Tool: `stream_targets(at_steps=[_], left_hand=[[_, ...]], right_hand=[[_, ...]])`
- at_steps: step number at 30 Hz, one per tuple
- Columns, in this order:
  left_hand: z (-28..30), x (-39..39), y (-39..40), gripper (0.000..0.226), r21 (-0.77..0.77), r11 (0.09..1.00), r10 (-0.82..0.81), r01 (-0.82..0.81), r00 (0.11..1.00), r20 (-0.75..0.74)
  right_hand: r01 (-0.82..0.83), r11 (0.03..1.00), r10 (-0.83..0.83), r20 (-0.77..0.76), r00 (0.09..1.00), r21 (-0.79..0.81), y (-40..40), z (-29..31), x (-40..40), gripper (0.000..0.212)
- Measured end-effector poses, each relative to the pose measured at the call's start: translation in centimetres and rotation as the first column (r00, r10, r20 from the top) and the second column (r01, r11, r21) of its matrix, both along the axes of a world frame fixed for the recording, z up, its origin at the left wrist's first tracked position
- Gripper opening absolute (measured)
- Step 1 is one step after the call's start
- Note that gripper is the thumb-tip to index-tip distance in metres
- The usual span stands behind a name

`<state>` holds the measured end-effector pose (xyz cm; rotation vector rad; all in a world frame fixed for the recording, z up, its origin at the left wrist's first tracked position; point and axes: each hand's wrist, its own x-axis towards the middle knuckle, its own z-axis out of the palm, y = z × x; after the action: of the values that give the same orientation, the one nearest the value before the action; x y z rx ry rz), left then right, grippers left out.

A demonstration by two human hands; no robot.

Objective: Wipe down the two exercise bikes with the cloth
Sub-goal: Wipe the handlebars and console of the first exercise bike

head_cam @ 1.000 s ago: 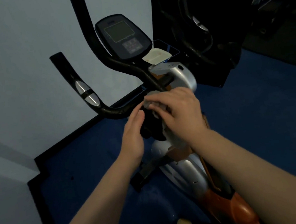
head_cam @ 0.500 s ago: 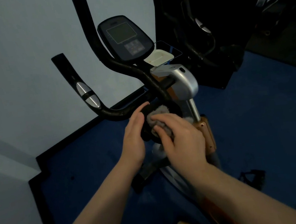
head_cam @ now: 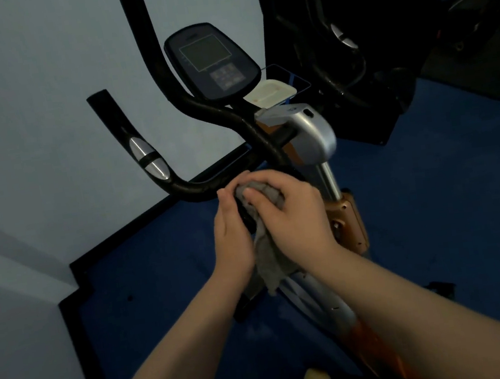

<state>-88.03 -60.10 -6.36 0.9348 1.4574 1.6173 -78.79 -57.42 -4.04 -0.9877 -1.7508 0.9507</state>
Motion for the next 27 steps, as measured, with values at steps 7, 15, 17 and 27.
stream_targets(at_steps=[7, 15, 17, 27], left_hand=[[0.1, 0.0, 0.0, 0.047, 0.001, 1.000, 0.000, 0.000, 1.000, -0.025], [0.3, 0.1, 0.2, 0.045, -0.029, 0.999, 0.025, -0.023, 0.995, 0.097], [0.1, 0.1, 0.2, 0.047, -0.017, 1.000, 0.016, -0.015, 0.998, 0.055], [0.4, -0.1, 0.0, 0.045, -0.033, 0.999, 0.002, -0.001, 1.000, 0.025]], right_hand=[[-0.077, 0.996, 0.076, -0.029, 0.997, -0.045, -1.4, -0.7, 1.6, 0.019], [0.046, 0.998, -0.048, -0.068, 0.997, -0.036, -1.7, -0.9, 0.1, 0.017], [0.003, 0.998, -0.008, -0.067, 0.998, -0.067, -2.0, -0.8, 1.4, 0.016], [0.089, 0.996, -0.089, -0.057, 0.994, -0.002, -1.9, -0.6, -0.3, 0.016]])
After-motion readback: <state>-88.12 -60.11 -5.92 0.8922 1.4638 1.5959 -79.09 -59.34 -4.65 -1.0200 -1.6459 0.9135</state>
